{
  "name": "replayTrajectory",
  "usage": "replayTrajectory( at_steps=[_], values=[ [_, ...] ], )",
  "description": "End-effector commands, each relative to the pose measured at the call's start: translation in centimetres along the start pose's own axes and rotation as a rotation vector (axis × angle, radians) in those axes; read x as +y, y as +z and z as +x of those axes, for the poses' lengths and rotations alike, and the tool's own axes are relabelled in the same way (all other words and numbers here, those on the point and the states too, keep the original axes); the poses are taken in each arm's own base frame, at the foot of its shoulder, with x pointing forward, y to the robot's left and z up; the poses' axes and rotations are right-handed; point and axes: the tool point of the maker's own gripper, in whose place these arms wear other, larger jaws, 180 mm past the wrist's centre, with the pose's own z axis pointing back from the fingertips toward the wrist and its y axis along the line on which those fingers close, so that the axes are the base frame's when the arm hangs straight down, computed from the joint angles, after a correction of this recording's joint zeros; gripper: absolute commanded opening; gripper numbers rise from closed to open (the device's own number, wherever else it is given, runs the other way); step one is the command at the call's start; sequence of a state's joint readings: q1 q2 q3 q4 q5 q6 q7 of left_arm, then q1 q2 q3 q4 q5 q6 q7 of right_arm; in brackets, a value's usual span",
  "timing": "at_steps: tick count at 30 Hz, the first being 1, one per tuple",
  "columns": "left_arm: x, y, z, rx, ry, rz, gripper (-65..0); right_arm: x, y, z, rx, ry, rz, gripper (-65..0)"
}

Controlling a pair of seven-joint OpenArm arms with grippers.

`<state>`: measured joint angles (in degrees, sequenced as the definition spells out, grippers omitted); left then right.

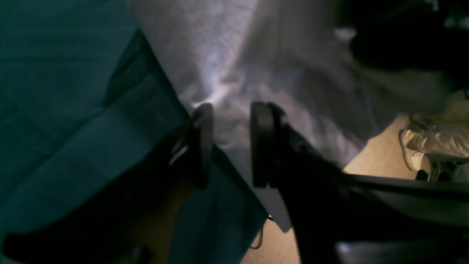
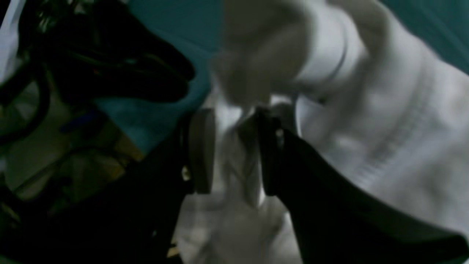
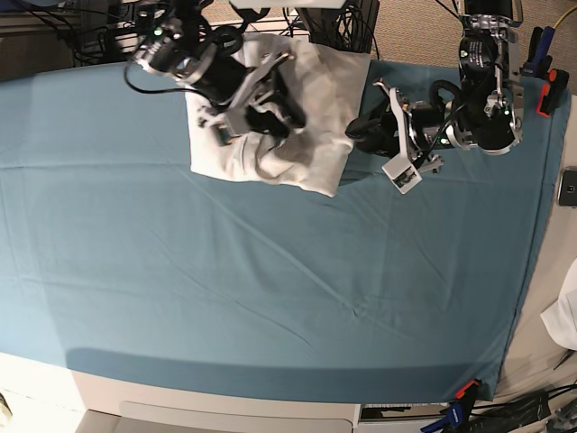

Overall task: Fold the T-shirt properly
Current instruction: 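Release the right gripper and lift both grippers off the bundle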

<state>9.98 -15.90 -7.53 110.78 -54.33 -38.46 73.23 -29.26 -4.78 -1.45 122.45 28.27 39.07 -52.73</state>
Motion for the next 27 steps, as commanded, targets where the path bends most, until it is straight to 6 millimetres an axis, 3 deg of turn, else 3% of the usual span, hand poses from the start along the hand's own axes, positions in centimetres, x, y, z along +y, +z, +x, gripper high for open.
replayTrajectory(
  at_steps=[1,8,17,22,27],
  values=[
    [-0.2,0.4,1.2,-0.043,-0.022,-0.008,-46.1,0.9,-0.1,1.2,-0.051,0.016,0.026,-44.3],
    [-0.2,0.4,1.2,-0.042,-0.022,-0.007,-46.1,2.0,-1.4,2.5,-0.063,0.101,0.052,-44.3],
    [0.0,0.5,1.2,-0.042,0.003,0.002,-46.1,0.1,-1.2,4.8,-0.085,0.195,-0.02,-44.4],
    [-1.2,1.5,2.8,-0.133,0.014,-0.081,-46.1,-3.1,1.6,6.4,-0.115,0.219,-0.162,-44.4],
    [-5.6,3.1,4.5,-0.22,-0.028,-0.266,-46.1,-9.2,5.7,6.1,-0.116,0.155,-0.394,-44.4]
  ],
)
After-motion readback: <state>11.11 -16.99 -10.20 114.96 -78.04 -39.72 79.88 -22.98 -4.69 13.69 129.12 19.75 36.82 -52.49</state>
